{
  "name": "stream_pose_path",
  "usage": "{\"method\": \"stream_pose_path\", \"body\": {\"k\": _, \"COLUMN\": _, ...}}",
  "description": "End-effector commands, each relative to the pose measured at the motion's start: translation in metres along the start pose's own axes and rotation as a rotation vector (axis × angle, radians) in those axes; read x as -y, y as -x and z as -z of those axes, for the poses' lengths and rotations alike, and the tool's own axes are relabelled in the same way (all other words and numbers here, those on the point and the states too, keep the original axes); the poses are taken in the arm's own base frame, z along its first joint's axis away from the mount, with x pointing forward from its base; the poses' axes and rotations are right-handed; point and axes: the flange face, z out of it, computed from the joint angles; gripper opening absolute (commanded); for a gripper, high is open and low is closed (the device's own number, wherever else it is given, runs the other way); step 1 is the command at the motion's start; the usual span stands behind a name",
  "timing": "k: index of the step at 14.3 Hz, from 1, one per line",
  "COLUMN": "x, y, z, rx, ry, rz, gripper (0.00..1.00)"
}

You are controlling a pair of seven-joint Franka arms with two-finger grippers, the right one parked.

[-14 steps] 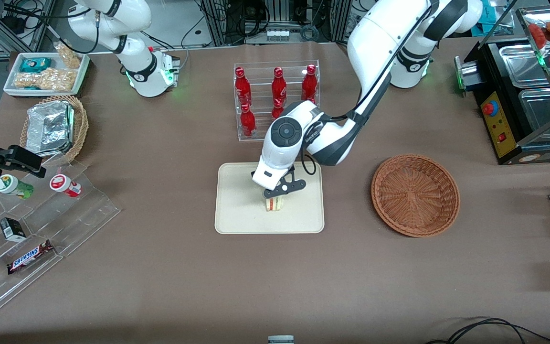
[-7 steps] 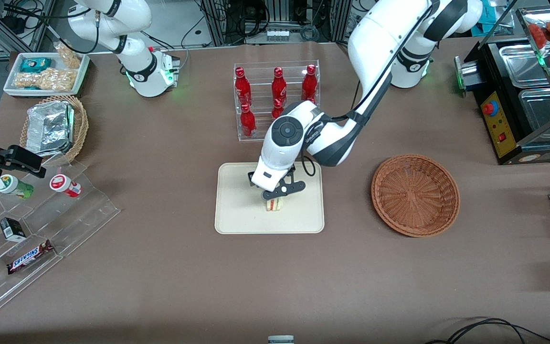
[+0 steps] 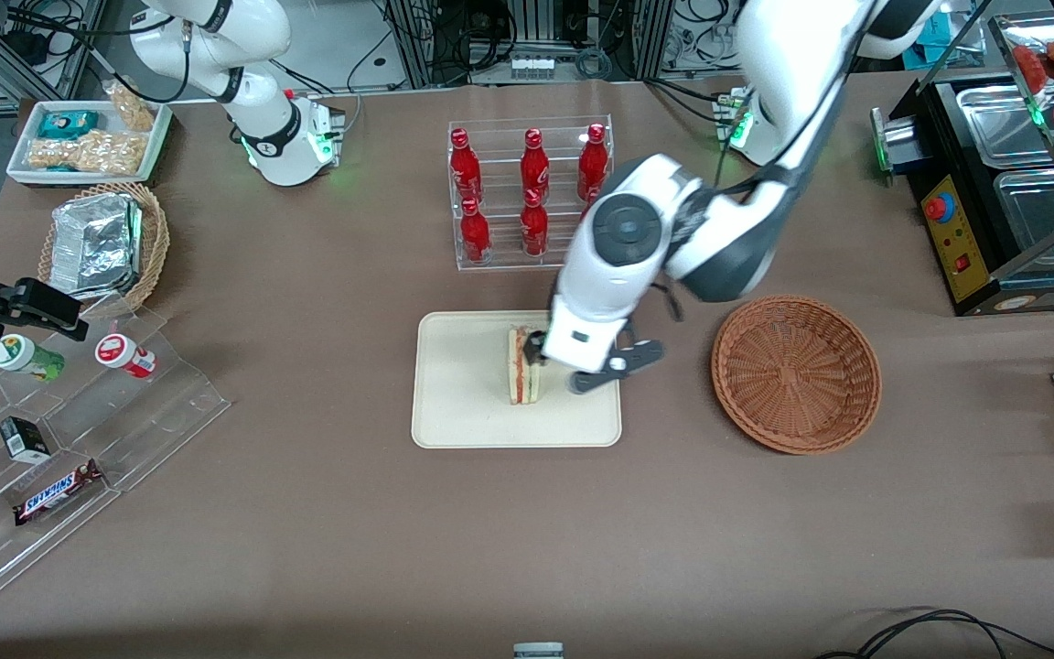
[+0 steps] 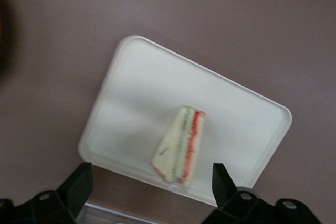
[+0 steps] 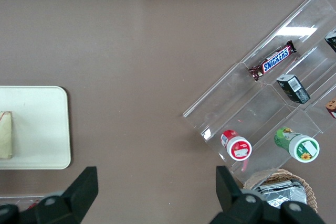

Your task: Place sandwich from basket to tray

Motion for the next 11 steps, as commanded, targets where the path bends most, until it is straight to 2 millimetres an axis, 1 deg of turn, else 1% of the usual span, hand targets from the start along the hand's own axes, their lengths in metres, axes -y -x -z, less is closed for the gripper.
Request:
{"method": "stream_pose_path", "body": {"k": 1, "x": 0.062, "y": -0.046, "z": 0.051, "rx": 0.088, "ry": -0.008, "rz": 0.041, "gripper": 1.00}}
{"method": "stream_pose_path", "body": {"k": 2, "x": 0.082, "y": -0.054, "z": 0.070, "rx": 0.121, "ry": -0.011, "rz": -0.003, "gripper": 1.00}}
{"method": "stream_pose_path", "body": {"k": 3, "x": 0.108, "y": -0.068, "z": 0.086, "rx": 0.143, "ry": -0.033, "rz": -0.026, "gripper": 1.00}}
{"method": "stream_pose_path", "body": {"k": 4, "x": 0.141, "y": -0.089, "z": 0.103, "rx": 0.161, "ry": -0.048, "rz": -0.018, "gripper": 1.00}}
{"method": "stream_pose_path", "body": {"k": 7, "x": 0.217, "y": -0.125, "z": 0.149, "rx": 0.164, "ry": -0.054, "rz": -0.014, "gripper": 1.00}}
{"method": "stream_pose_path", "body": {"k": 8, "x": 0.239, "y": -0.132, "z": 0.159, "rx": 0.181, "ry": -0.056, "rz": -0.010, "gripper": 1.00}}
{"method": "stream_pose_path", "body": {"k": 9, "x": 0.270, "y": -0.142, "z": 0.168, "rx": 0.217, "ry": -0.069, "rz": 0.003, "gripper": 1.00}}
{"method": "stream_pose_path", "body": {"k": 10, "x": 0.287, "y": -0.142, "z": 0.174, "rx": 0.248, "ry": -0.085, "rz": -0.033, "gripper": 1.00}}
{"method": "stream_pose_path", "body": {"k": 11, "x": 0.297, "y": -0.138, "z": 0.187, "rx": 0.253, "ry": -0.088, "rz": -0.085, "gripper": 1.00}}
